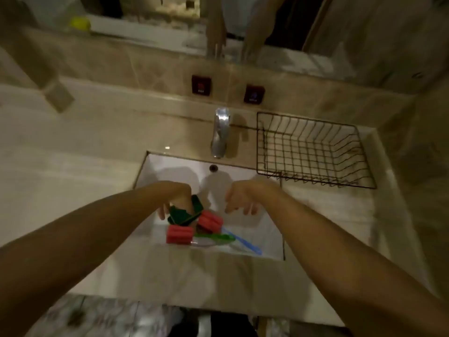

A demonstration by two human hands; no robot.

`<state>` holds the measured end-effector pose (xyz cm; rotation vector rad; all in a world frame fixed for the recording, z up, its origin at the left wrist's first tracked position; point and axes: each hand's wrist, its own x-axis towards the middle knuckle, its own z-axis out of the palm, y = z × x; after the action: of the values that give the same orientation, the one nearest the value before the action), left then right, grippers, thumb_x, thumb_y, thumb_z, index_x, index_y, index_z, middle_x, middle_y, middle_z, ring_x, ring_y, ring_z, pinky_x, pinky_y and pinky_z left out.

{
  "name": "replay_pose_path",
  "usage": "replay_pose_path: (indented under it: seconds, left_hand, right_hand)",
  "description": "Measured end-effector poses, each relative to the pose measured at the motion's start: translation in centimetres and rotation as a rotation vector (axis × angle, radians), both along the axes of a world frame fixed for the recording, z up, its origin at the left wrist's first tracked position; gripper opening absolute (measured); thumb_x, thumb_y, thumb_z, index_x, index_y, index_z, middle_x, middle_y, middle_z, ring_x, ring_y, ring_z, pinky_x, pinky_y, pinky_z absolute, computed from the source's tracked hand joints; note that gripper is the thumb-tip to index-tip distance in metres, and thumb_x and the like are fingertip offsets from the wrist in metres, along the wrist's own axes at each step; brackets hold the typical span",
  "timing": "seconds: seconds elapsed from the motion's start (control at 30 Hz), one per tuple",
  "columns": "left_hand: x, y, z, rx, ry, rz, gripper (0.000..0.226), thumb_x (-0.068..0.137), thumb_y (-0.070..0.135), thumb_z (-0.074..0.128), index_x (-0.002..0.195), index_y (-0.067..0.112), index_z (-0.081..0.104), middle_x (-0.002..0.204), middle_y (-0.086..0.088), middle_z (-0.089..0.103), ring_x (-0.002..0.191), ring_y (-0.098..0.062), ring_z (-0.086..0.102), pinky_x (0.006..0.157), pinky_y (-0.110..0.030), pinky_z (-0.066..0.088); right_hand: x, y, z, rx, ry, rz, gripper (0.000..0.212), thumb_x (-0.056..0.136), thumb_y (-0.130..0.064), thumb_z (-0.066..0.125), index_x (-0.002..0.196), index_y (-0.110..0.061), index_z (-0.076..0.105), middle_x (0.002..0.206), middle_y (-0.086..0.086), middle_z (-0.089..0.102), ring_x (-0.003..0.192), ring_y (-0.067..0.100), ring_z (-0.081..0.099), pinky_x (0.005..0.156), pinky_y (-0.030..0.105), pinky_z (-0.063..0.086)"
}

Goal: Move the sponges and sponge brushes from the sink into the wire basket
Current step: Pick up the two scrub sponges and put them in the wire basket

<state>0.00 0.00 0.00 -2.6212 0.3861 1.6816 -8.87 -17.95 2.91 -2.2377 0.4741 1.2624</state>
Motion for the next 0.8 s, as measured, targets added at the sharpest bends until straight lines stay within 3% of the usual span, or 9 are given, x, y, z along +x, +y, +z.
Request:
replay_pose_path:
  seconds: [0.07,0.13,0.2,0.27,0.33,0.37,0.5,0.63,0.8]
  left_hand:
    - [0.3,0.4,-1.4,0.019,-0.058,-0.001,0.053,0.082,0.025,0.068,0.128,0.007,0.048,0.110,-0.016,0.055,0.083,-0.029,0.065,0.051,-0.036,0.060]
    - [0.2,1.2,-3.5,0.045,-0.092,0.037,0.045,0.083,0.020,0.066,0.123,0.006,0.051,0.094,-0.014,0.057,0.076,-0.027,0.064,0.049,-0.034,0.058]
    - [0.1,1.9,-5.7,0.037,-0.124,0.065,0.039,0.084,0.015,0.063,0.121,0.006,0.053,0.099,-0.014,0.059,0.078,-0.027,0.064,0.053,-0.033,0.057]
    - [0.0,2.7,-7.5,0.006,-0.163,0.053,0.036,0.086,0.014,0.061,0.121,0.006,0.054,0.111,-0.015,0.061,0.091,-0.029,0.064,0.065,-0.031,0.055]
    - [-0.1,3.5,-9.6,-0.039,-0.236,0.051,0.034,0.086,0.014,0.062,0.118,0.006,0.054,0.113,-0.014,0.062,0.099,-0.028,0.062,0.076,-0.030,0.051]
    - [-0.1,3.8,-10.4,-0.077,-0.281,0.069,0.032,0.085,0.013,0.063,0.114,0.006,0.052,0.111,-0.014,0.062,0.098,-0.028,0.062,0.079,-0.032,0.051]
    - [0.2,4.9,-13.2,-0.204,-0.411,0.210,0.032,0.080,0.008,0.066,0.105,0.004,0.047,0.099,-0.017,0.061,0.077,-0.023,0.054,0.064,-0.036,0.049]
    - [0.1,5.8,-15.5,-0.363,-0.383,0.403,0.041,0.079,0.005,0.065,0.115,0.002,0.045,0.106,-0.018,0.061,0.084,-0.026,0.059,0.063,-0.035,0.050]
    - [-0.3,6.5,-16.6,-0.452,-0.343,0.440,0.055,0.074,0.022,0.071,0.123,0.010,0.048,0.109,-0.008,0.061,0.087,-0.020,0.057,0.061,-0.021,0.044]
  right_hand:
    - [1.0,0.3,-1.7,-0.012,-0.051,0.075,0.052,0.084,-0.028,0.069,0.131,-0.015,0.051,0.122,0.008,0.058,0.087,0.020,0.062,0.071,0.030,0.056]
    - [1.6,0.9,-3.9,0.033,-0.229,0.199,0.044,0.087,-0.019,0.065,0.129,-0.011,0.052,0.116,0.003,0.055,0.084,0.013,0.053,0.065,0.008,0.046]
    - [2.6,1.7,-6.1,0.151,-0.402,0.201,0.038,0.086,-0.010,0.064,0.124,-0.008,0.057,0.103,-0.001,0.052,0.079,0.013,0.052,0.061,-0.001,0.039]
    - [3.8,2.6,-8.7,0.167,-0.412,0.187,0.039,0.083,-0.018,0.065,0.120,-0.015,0.058,0.108,0.003,0.062,0.096,0.024,0.060,0.076,0.009,0.042]
    - [5.0,3.8,-11.7,0.103,-0.381,0.213,0.049,0.077,-0.026,0.066,0.124,-0.024,0.051,0.119,0.007,0.059,0.108,0.028,0.057,0.087,0.034,0.049]
    - [5.4,4.4,-13.0,0.101,-0.386,0.251,0.057,0.075,-0.025,0.068,0.128,-0.026,0.046,0.124,0.008,0.053,0.113,0.028,0.052,0.091,0.038,0.047]
    - [5.9,5.7,-16.9,0.077,-0.485,0.431,0.075,0.079,-0.016,0.064,0.144,-0.021,0.028,0.146,0.016,0.031,0.126,0.036,0.035,0.106,0.043,0.035]
    - [6.2,5.3,-18.7,0.057,-0.615,0.337,0.052,0.080,-0.021,0.059,0.130,-0.020,0.045,0.129,0.012,0.049,0.113,0.030,0.048,0.093,0.037,0.043]
    - [6.1,4.3,-18.7,0.077,-0.650,0.119,0.069,0.058,-0.018,0.078,0.120,-0.019,0.048,0.122,0.011,0.049,0.104,0.028,0.050,0.083,0.029,0.040]
